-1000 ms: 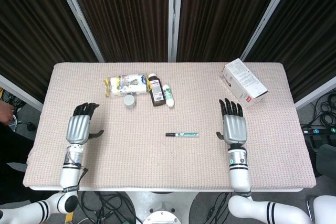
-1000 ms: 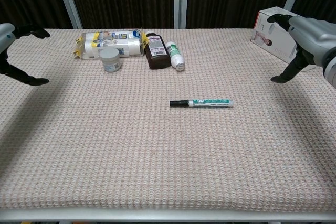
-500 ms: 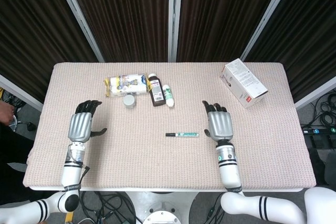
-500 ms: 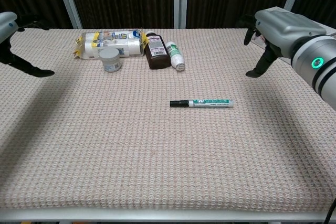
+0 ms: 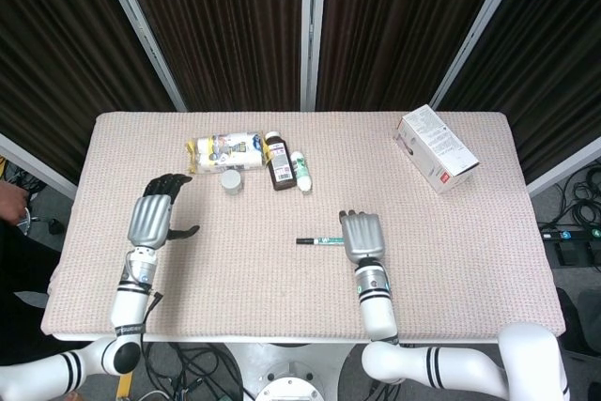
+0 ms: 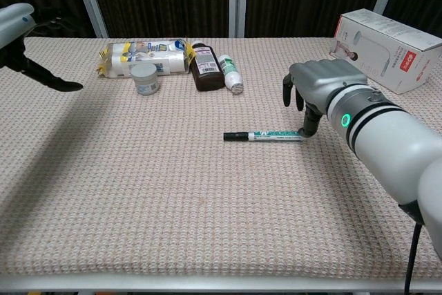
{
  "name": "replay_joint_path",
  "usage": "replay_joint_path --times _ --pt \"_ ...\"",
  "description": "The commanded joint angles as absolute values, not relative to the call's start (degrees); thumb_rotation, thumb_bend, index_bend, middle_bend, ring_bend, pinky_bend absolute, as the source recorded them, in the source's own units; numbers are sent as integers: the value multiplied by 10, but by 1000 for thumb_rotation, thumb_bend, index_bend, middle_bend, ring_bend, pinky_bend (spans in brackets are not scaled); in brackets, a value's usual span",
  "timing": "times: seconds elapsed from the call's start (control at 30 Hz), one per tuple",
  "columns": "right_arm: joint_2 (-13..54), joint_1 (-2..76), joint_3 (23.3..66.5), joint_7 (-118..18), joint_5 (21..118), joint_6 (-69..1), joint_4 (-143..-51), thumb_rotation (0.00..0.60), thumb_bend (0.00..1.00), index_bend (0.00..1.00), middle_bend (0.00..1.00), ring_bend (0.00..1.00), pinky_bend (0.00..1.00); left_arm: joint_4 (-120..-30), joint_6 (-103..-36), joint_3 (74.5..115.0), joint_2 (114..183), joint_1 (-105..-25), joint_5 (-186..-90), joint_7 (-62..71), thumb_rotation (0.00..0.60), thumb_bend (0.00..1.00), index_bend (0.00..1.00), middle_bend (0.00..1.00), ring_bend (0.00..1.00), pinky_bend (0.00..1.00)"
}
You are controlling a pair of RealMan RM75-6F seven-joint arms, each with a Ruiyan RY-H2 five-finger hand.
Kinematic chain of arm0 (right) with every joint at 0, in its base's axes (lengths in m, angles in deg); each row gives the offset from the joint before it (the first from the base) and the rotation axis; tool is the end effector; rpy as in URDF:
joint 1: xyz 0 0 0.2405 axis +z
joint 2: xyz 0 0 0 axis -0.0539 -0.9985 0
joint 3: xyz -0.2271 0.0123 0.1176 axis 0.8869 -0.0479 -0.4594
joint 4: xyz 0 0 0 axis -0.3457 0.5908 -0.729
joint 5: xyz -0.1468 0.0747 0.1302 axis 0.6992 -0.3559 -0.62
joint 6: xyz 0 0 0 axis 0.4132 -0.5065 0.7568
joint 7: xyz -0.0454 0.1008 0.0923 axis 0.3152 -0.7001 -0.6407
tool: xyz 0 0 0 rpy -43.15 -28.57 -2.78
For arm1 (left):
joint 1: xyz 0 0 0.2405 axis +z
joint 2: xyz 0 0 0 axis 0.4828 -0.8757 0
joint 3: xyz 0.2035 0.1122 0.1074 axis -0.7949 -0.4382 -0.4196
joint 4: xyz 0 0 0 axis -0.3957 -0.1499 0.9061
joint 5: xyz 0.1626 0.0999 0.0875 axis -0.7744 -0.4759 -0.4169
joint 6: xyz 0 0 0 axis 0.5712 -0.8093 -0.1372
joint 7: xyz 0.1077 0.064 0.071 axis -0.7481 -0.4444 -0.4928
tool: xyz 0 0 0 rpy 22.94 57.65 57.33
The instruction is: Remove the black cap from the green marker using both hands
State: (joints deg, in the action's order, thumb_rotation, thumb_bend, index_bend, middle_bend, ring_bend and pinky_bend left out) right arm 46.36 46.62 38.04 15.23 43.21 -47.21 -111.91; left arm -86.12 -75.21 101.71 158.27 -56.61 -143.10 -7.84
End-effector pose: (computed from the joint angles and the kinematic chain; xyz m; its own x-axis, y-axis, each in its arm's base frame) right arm -0.1025 -0.3059 -0.0745 0.5906 -0.2879 0.7539 -0.8004 -0.0900 0.5927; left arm -0.2030 0.3162 0.0127 0.1682 0.0693 0.9833 0.9839 -0.0737 -0.1631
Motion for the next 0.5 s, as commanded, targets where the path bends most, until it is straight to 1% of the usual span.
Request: replay_joint_path --times 0.03,0.23,0.5 --pt "473 474 385 162 425 -479 -1109 600 143 404 410 460 635 -860 -747 1016 1582 -569 -1425 -80 600 91 185 163 103 128" --pt "487 481 388 161 418 -469 -1081 600 154 438 425 430 564 -851 -742 1017 1589 -574 -1417 -83 600 91 188 163 103 128" --pt "500 486 393 150 423 -459 -1054 600 167 448 432 410 545 -848 -736 1016 1590 -579 -1410 -87 600 91 188 164 103 128"
